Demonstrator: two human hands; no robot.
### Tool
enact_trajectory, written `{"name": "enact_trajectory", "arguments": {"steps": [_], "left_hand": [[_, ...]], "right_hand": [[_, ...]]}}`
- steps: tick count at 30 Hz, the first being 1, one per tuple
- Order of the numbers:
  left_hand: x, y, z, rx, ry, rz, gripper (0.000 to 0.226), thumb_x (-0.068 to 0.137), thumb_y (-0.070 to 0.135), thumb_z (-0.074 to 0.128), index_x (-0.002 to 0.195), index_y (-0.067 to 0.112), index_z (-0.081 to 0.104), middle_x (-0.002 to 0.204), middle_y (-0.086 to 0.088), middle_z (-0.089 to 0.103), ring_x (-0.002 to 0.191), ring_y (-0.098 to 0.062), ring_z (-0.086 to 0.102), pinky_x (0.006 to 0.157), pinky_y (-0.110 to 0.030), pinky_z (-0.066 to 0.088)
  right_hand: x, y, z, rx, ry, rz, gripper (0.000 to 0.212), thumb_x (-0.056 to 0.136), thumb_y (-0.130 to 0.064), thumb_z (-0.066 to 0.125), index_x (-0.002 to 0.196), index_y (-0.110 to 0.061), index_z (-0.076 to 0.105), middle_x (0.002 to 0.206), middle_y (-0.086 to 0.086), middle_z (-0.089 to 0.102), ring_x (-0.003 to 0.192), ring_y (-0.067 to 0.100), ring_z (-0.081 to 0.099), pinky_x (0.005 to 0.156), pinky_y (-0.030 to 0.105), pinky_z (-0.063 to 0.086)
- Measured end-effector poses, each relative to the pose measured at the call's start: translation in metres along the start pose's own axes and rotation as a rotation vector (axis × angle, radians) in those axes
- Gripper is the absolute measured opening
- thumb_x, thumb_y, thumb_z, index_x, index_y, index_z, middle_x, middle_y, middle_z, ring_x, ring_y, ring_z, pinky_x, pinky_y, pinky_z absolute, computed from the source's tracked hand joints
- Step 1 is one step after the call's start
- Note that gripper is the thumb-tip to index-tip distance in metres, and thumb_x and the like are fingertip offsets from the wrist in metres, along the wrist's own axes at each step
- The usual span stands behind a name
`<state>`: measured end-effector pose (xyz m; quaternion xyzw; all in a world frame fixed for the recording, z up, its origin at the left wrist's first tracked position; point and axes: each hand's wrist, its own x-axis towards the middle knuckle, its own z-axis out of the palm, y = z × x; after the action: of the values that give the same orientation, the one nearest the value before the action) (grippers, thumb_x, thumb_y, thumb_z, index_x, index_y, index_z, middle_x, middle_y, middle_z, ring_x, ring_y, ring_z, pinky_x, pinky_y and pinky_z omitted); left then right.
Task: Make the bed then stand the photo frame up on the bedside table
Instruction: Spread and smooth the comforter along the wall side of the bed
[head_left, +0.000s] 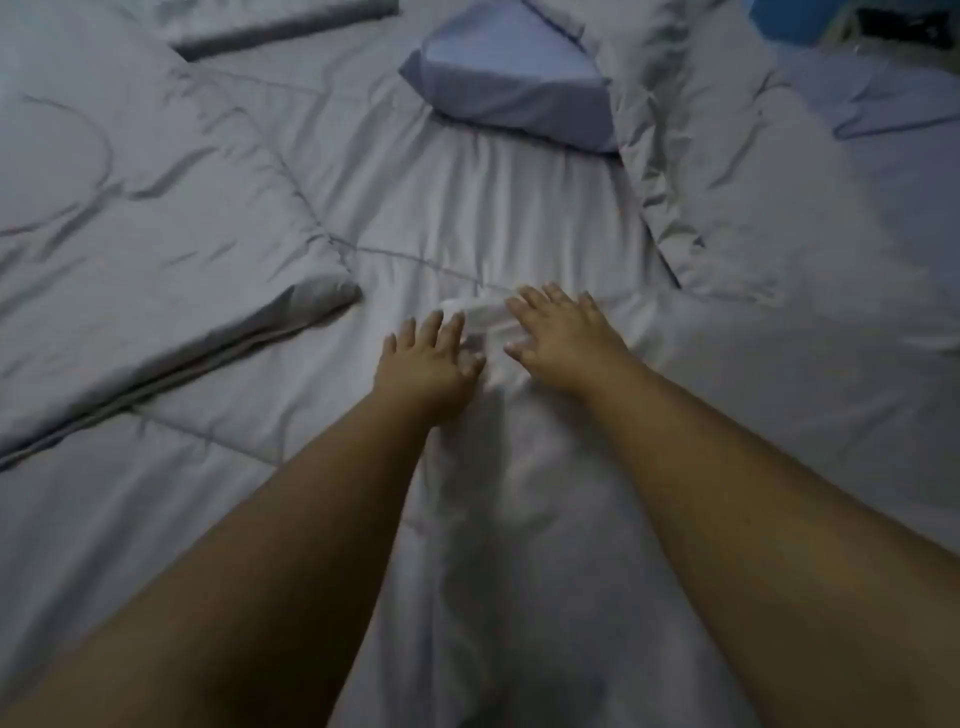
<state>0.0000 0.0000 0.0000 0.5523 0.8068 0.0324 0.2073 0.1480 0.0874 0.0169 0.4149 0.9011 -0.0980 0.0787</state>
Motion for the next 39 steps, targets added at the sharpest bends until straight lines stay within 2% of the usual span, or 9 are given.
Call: {"name": "enact_trajectory", "arguments": {"steps": [4, 8, 10, 12, 14, 17, 20, 27, 39], "left_hand": [[0.031, -0.012, 0.035, -0.043, 0.021, -0.014, 0.07, 0.095, 0.056, 0.026, 0.152, 0.028, -0.002, 0.162, 0.001, -0.006, 0.149, -0.026, -0.003, 0.122, -0.042, 0.001], [0.041, -0.016, 0.063, -0.015, 0.106, 0.033, 0.066, 0.098, 0.05, 0.026, 0.153, 0.025, 0.0, 0.162, 0.0, -0.004, 0.149, -0.028, -0.002, 0.12, -0.043, -0.001], [0.044, -0.016, 0.068, 0.002, 0.138, 0.053, 0.059, 0.1, 0.044, 0.025, 0.153, 0.024, 0.007, 0.162, -0.002, 0.001, 0.149, -0.03, 0.002, 0.12, -0.043, 0.001], [0.044, -0.013, 0.068, -0.004, 0.169, 0.093, 0.053, 0.102, 0.035, 0.028, 0.152, 0.019, 0.018, 0.161, -0.006, 0.01, 0.148, -0.031, 0.011, 0.119, -0.041, 0.007], [0.041, -0.007, 0.061, -0.053, 0.17, 0.106, 0.048, 0.102, 0.03, 0.03, 0.148, 0.017, 0.03, 0.158, -0.008, 0.023, 0.145, -0.028, 0.023, 0.117, -0.036, 0.017], [0.02, 0.005, 0.044, -0.158, 0.182, 0.035, 0.041, 0.102, 0.034, 0.03, 0.134, 0.02, 0.051, 0.139, -0.013, 0.052, 0.128, -0.03, 0.048, 0.101, -0.034, 0.038], [-0.013, 0.025, 0.029, -0.207, 0.187, 0.014, 0.04, 0.102, 0.035, 0.03, 0.113, 0.017, 0.064, 0.113, -0.018, 0.067, 0.105, -0.035, 0.059, 0.08, -0.033, 0.043], [-0.108, 0.105, 0.008, -0.324, 0.134, 0.092, 0.045, 0.102, 0.035, 0.027, 0.108, 0.011, 0.065, 0.105, -0.016, 0.07, 0.099, -0.034, 0.062, 0.08, -0.032, 0.043], [-0.311, 0.27, 0.009, -0.43, 0.068, 0.121, 0.046, 0.102, 0.033, 0.028, 0.103, 0.006, 0.065, 0.108, -0.018, 0.069, 0.102, -0.034, 0.061, 0.083, -0.033, 0.044]], "right_hand": [[0.029, 0.025, 0.034, -0.07, 0.053, 0.106, 0.061, 0.098, -0.046, 0.027, 0.151, -0.025, 0.006, 0.161, -0.004, 0.002, 0.148, 0.018, -0.001, 0.119, 0.046, -0.001], [0.037, 0.04, 0.066, -0.052, 0.081, 0.131, 0.06, 0.097, -0.048, 0.025, 0.15, -0.023, 0.011, 0.16, -0.002, 0.012, 0.147, 0.02, 0.006, 0.119, 0.047, -0.001], [0.036, 0.041, 0.077, -0.035, 0.157, 0.117, 0.053, 0.098, -0.042, 0.031, 0.146, -0.021, 0.028, 0.154, 0.002, 0.031, 0.144, 0.022, 0.021, 0.119, 0.046, 0.002], [0.035, 0.039, 0.081, -0.026, 0.288, 0.092, 0.039, 0.098, -0.035, 0.038, 0.13, -0.017, 0.05, 0.135, 0.009, 0.054, 0.13, 0.027, 0.041, 0.118, 0.047, 0.007], [0.034, 0.038, 0.074, -0.058, 0.32, 0.08, 0.03, 0.098, -0.032, 0.039, 0.112, -0.014, 0.058, 0.114, 0.014, 0.064, 0.114, 0.031, 0.051, 0.117, 0.047, 0.01], [0.022, 0.038, 0.05, -0.048, 0.266, 0.047, 0.031, 0.099, -0.035, 0.036, 0.105, -0.015, 0.059, 0.107, 0.015, 0.066, 0.108, 0.032, 0.054, 0.113, 0.045, 0.022], [-0.009, 0.043, 0.021, 0.01, 0.245, 0.031, 0.033, 0.098, -0.041, 0.036, 0.104, -0.017, 0.058, 0.111, 0.014, 0.065, 0.105, 0.034, 0.058, 0.088, 0.039, 0.043], [-0.112, 0.082, -0.043, 0.029, 0.107, 0.01, 0.034, 0.096, -0.047, 0.035, 0.1, -0.019, 0.055, 0.114, 0.013, 0.064, 0.104, 0.034, 0.059, 0.086, 0.042, 0.048], [-0.362, 0.143, -0.136, 0.057, -0.067, 0.093, 0.04, 0.096, -0.05, 0.036, 0.1, -0.018, 0.059, 0.116, 0.012, 0.064, 0.107, 0.03, 0.059, 0.085, 0.035, 0.042]]}}
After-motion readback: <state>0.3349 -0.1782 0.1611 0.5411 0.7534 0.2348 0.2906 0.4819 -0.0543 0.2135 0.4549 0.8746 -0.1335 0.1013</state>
